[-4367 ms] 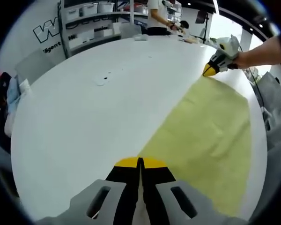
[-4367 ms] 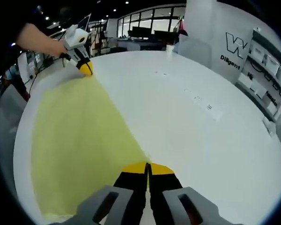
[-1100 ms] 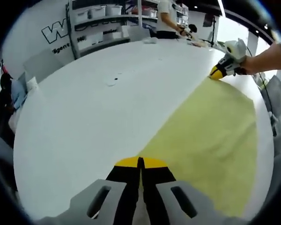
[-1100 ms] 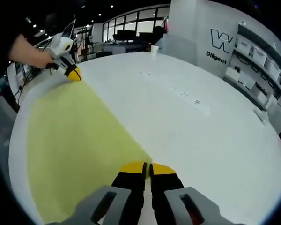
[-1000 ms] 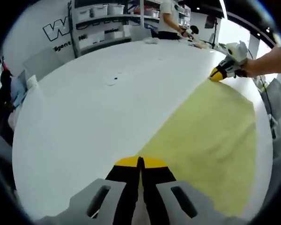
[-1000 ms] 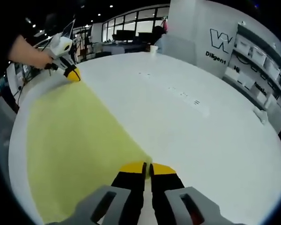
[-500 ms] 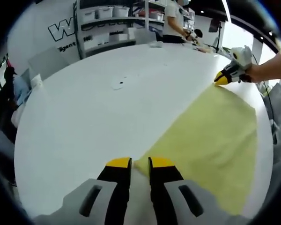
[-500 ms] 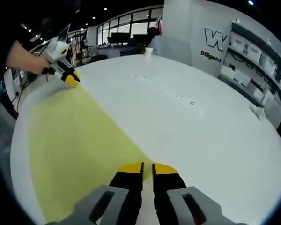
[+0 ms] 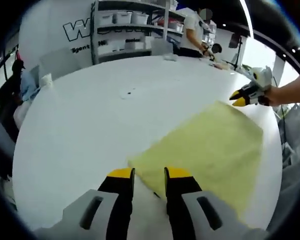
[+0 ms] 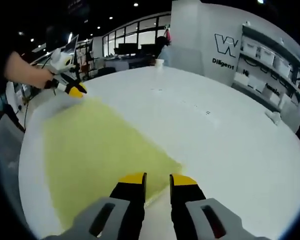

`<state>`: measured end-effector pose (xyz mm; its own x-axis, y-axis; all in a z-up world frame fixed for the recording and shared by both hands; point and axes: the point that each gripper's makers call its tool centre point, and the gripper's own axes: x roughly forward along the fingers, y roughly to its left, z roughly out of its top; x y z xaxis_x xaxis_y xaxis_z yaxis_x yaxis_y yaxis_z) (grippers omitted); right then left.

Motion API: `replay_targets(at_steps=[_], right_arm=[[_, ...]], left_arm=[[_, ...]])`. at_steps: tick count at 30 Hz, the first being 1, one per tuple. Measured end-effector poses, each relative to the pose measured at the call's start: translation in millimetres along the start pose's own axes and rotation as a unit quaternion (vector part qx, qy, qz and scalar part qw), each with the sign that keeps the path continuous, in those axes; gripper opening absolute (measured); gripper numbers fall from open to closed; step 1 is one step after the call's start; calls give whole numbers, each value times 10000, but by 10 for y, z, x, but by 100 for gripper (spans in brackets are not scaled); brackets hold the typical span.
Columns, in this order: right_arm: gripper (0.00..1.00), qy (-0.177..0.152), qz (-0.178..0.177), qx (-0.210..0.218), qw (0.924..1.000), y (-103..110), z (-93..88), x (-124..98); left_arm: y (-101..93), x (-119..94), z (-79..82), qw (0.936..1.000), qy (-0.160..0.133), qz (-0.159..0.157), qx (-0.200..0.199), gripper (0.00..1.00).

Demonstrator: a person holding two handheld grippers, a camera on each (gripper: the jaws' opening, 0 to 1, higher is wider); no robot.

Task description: Fold the garment on the visible template until the final outline fits inside the template.

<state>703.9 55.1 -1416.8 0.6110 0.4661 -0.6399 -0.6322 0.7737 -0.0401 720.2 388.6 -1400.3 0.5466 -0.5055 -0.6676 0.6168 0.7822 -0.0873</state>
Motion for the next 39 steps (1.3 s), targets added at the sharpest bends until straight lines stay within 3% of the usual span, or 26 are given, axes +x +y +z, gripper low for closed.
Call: replay_targets(at_steps=[7, 21, 30, 39], right_arm=[[12, 0, 64, 126, 9999, 238, -205, -209], [14, -174, 155, 371, 9990, 704, -406, -585], [14, -166, 179, 476, 9986, 950, -548, -766], [17, -190, 158, 529, 9983, 1148, -634, -909]], left_arm=[[-196, -226, -344, 9998, 55, -51, -201, 23], [-473, -641, -794, 9979, -54, 11, -647, 22], [-683, -809, -1013, 9967, -41, 24, -809, 22], [-766, -933, -1150, 9965, -19, 52, -830, 23]])
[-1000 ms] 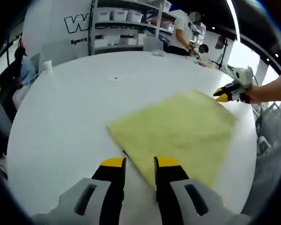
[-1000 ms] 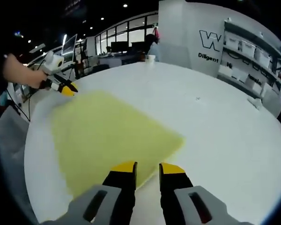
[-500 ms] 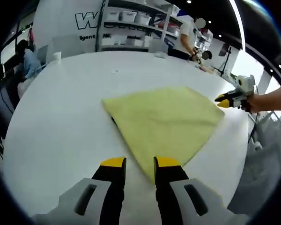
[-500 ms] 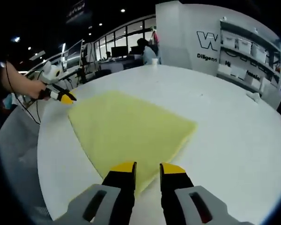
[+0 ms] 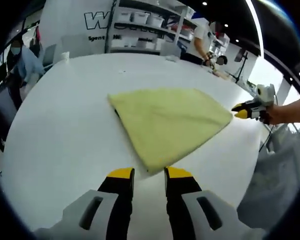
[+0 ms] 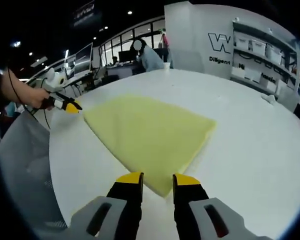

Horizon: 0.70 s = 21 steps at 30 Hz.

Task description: Fold the garment on the visible template until the final outline fits inside the template.

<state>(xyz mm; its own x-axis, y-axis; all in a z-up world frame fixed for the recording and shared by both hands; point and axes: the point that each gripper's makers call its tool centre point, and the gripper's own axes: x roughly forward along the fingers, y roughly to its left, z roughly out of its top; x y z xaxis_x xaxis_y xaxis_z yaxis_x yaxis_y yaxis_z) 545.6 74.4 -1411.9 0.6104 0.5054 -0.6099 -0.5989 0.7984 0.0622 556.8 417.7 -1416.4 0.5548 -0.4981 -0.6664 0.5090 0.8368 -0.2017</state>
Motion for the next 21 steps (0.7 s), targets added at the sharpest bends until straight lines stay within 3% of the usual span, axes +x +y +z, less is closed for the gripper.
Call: replay_targets(at_steps=[6, 10, 16, 21], right_arm=[[16, 65, -42, 67, 9999, 1, -75, 1], [16, 146, -97, 112, 9998, -44, -135, 37], [16, 195, -207, 248, 9993, -135, -179, 64], [17, 248, -224, 273, 9991, -160, -205, 84]], left_arm=[[35, 48, -167, 9998, 182, 8, -114, 22], [21, 128, -195, 9995, 253, -19, -172, 22], [-26, 251, -57, 9998, 136, -91, -107, 21], [-42, 334, -24, 9997, 208, -135, 42, 20]])
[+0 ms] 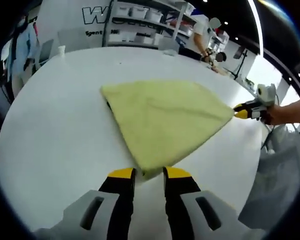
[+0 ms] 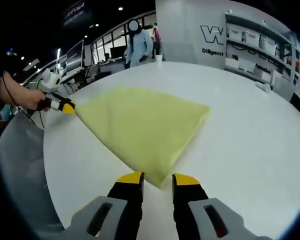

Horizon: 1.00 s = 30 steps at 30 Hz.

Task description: Fold the garment on the visible template until the final outline fits inside the template.

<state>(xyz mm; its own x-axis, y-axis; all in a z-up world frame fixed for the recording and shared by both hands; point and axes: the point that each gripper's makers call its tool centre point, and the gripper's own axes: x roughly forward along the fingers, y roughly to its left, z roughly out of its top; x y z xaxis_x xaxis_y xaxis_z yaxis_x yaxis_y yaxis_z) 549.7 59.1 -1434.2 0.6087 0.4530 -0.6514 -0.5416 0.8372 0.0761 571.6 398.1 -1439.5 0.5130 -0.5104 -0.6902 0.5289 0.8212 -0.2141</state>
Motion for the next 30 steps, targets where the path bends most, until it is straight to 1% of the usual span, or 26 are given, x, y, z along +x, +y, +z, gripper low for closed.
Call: replay_targets(at_steps=[2, 3, 5, 7, 12, 18, 22, 25, 27, 30], right_arm=[[17, 29, -3, 9, 10000, -10, -17, 8], [17, 57, 1, 38, 10000, -18, -36, 12], [17, 94, 26, 44, 9999, -21, -64, 22], [17, 116, 37, 42, 9999, -25, -76, 28], [16, 125, 82, 60, 9999, -34, -77, 47], [16, 135, 146, 16, 9998, -29, -88, 19], [15, 150, 195, 18, 9997, -23, -109, 5], [14, 161, 236, 8, 9996, -10, -117, 1], [11, 164, 262, -18, 9995, 1, -117, -3], [9, 126, 295, -22, 9995, 8, -92, 8]], left_arm=[[-18, 18, 14, 10000, 18, -27, 62, 18], [-36, 21, 19, 9998, 23, -62, 167, 14], [-49, 34, 19, 9994, 67, -57, 324, 13], [-50, 40, 15, 9992, 89, -74, 375, 9], [-49, 33, 17, 9988, 91, -103, 471, 6], [-61, 13, 9, 9985, 97, -125, 520, 6], [-52, -4, -28, 9983, 134, -166, 547, 7], [-46, -22, -44, 9980, 141, -166, 586, 5], [-58, -34, -55, 9978, 154, -179, 624, 1], [-52, -46, -50, 9973, 143, -190, 688, 1]])
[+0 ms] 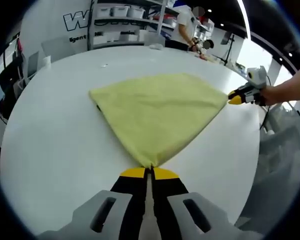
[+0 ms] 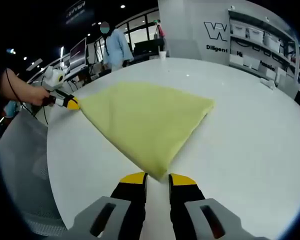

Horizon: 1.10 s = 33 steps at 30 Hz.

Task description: Fold the garment on the visible template until the final outline fits inside the template.

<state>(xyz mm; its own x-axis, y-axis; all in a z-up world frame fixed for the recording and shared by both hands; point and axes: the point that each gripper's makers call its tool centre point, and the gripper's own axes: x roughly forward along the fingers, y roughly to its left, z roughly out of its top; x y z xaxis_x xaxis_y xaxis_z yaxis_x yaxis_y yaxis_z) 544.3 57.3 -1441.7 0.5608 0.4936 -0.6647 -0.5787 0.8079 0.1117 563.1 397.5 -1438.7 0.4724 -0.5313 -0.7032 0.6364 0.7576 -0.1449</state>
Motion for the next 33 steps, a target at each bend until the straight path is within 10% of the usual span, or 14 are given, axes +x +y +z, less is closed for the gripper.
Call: replay_targets(at_steps=[19, 33], right_arm=[[0, 115, 92, -283, 9995, -19, -45, -41], [0, 192, 122, -196, 9995, 88, -107, -98]], left_arm=[[26, -84, -112, 9948, 297, -244, 941, 0], [103, -161, -229, 9977, 420, -111, 512, 0]])
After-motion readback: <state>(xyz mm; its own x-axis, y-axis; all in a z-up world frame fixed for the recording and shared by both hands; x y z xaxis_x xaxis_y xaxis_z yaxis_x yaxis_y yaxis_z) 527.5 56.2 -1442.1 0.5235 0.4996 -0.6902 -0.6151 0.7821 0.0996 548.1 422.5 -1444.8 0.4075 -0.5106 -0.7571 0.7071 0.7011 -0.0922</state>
